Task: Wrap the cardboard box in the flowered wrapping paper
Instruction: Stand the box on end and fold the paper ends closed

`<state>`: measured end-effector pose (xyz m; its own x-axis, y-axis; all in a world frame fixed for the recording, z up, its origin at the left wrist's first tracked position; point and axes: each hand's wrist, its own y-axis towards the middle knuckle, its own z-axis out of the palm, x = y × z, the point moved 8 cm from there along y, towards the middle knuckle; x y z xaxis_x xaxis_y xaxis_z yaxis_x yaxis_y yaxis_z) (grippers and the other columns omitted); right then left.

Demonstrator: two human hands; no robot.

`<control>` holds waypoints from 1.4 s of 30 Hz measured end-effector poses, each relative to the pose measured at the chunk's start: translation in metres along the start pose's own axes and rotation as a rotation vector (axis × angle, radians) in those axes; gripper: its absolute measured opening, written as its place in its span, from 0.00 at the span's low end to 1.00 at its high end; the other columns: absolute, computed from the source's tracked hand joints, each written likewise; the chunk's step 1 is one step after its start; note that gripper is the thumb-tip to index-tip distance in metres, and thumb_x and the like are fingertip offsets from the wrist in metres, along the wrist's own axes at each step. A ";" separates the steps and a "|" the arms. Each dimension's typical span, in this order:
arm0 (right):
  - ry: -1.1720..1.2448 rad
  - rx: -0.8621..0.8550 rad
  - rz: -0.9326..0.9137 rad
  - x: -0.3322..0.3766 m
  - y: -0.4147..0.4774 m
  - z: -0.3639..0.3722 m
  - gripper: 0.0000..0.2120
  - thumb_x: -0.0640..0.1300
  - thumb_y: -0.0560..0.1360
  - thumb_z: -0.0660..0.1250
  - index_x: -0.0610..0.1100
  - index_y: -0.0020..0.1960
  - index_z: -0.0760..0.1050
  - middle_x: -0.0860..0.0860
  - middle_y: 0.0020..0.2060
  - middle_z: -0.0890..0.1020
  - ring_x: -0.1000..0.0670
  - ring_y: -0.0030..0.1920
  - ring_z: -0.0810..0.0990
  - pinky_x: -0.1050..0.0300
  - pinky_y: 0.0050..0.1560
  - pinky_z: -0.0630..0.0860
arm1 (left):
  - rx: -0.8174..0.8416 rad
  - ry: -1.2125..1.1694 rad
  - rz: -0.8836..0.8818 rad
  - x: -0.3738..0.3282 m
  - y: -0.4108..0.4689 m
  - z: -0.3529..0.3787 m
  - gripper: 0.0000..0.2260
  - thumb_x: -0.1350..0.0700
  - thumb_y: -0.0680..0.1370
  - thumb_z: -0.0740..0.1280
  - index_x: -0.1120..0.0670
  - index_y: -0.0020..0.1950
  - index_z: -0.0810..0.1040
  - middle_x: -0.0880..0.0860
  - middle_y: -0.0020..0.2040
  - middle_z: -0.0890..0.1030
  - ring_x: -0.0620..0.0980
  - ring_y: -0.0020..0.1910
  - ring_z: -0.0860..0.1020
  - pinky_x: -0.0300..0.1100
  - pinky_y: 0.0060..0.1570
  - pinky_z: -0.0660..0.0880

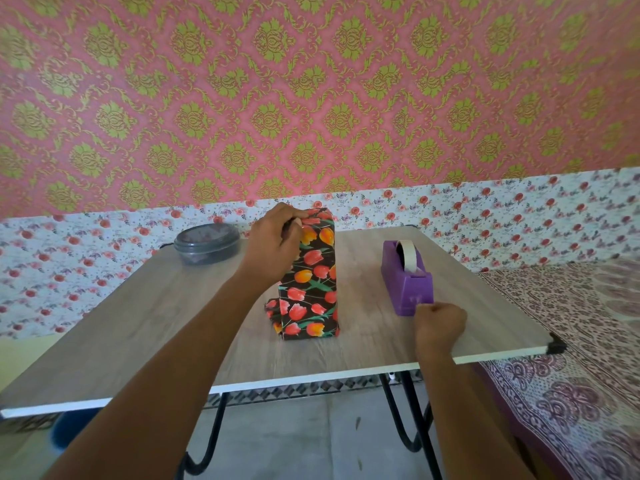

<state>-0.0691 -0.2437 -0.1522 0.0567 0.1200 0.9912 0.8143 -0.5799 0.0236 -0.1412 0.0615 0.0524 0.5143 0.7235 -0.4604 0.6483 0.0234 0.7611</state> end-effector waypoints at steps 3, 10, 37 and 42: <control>0.164 -0.033 -0.052 -0.002 -0.002 -0.006 0.08 0.36 0.76 0.72 0.32 0.53 0.79 0.37 0.54 0.81 0.40 0.52 0.83 0.57 0.45 0.79 | 0.016 0.028 0.003 0.002 0.002 0.002 0.13 0.58 0.84 0.59 0.58 0.60 0.81 0.54 0.50 0.78 0.51 0.48 0.77 0.49 0.48 0.76; 0.396 0.208 -0.269 0.043 -0.030 -0.003 0.08 0.33 0.76 0.72 0.46 0.45 0.82 0.46 0.41 0.85 0.46 0.45 0.83 0.46 0.50 0.81 | 0.012 0.101 0.039 0.012 0.000 -0.001 0.16 0.51 0.85 0.60 0.58 0.62 0.82 0.52 0.47 0.73 0.52 0.49 0.73 0.50 0.48 0.73; -0.198 0.811 -0.209 0.248 -0.084 0.128 0.07 0.26 0.71 0.73 0.23 0.47 0.79 0.34 0.38 0.85 0.49 0.26 0.75 0.61 0.23 0.70 | -0.096 -0.208 -0.133 0.028 -0.005 -0.027 0.08 0.54 0.73 0.78 0.54 0.49 0.85 0.47 0.46 0.86 0.47 0.51 0.83 0.56 0.54 0.80; -0.397 0.879 -0.206 0.254 -0.083 0.134 0.09 0.29 0.69 0.77 0.27 0.47 0.82 0.40 0.32 0.83 0.53 0.23 0.74 0.64 0.22 0.68 | -0.106 -0.206 -0.145 0.029 -0.005 -0.029 0.08 0.54 0.72 0.79 0.53 0.48 0.85 0.48 0.46 0.85 0.47 0.51 0.82 0.53 0.51 0.82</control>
<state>-0.0455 -0.0571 0.0803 -0.0758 0.5064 0.8590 0.9602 0.2692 -0.0740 -0.1466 0.1023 0.0486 0.5307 0.5517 -0.6434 0.6668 0.1969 0.7188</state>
